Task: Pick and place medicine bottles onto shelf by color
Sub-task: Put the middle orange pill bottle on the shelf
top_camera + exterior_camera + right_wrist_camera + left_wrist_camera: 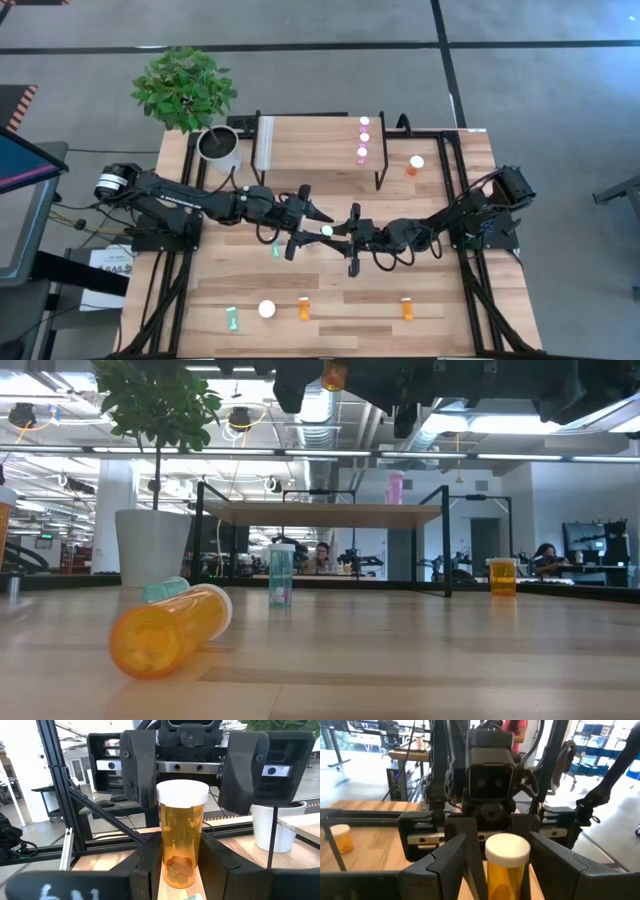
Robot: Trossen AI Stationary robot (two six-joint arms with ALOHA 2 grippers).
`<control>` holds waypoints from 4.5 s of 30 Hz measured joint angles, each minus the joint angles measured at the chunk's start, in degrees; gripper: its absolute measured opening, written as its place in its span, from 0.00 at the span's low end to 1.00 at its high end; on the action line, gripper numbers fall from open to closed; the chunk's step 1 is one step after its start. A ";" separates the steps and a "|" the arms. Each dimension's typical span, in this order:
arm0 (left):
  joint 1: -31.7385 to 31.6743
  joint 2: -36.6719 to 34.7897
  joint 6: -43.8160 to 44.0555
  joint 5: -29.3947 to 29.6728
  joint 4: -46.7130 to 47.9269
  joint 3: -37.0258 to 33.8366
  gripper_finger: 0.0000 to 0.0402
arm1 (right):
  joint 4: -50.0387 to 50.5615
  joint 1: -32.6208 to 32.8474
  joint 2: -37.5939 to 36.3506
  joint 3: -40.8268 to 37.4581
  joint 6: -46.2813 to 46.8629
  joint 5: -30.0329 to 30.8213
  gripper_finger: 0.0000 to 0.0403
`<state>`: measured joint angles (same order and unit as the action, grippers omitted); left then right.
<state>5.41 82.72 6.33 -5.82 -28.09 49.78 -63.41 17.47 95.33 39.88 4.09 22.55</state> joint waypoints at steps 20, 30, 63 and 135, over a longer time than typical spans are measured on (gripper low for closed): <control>0.07 -0.07 0.56 -0.35 0.48 0.09 0.34 | 0.00 0.00 0.00 0.00 0.03 0.02 0.31; 0.06 -0.07 0.63 -1.29 0.62 0.09 0.24 | 0.04 0.47 0.00 0.00 -0.16 0.00 0.31; -11.24 -3.74 -1.95 2.03 1.74 0.07 0.26 | 41.35 12.31 -18.54 -0.79 6.33 26.26 0.68; -36.09 27.10 0.84 6.26 -16.73 15.30 0.26 | 16.06 18.85 -35.41 -21.97 1.58 28.22 0.68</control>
<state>-30.68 109.82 7.17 0.44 -44.82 65.08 -47.35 36.33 59.92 17.91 5.67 50.77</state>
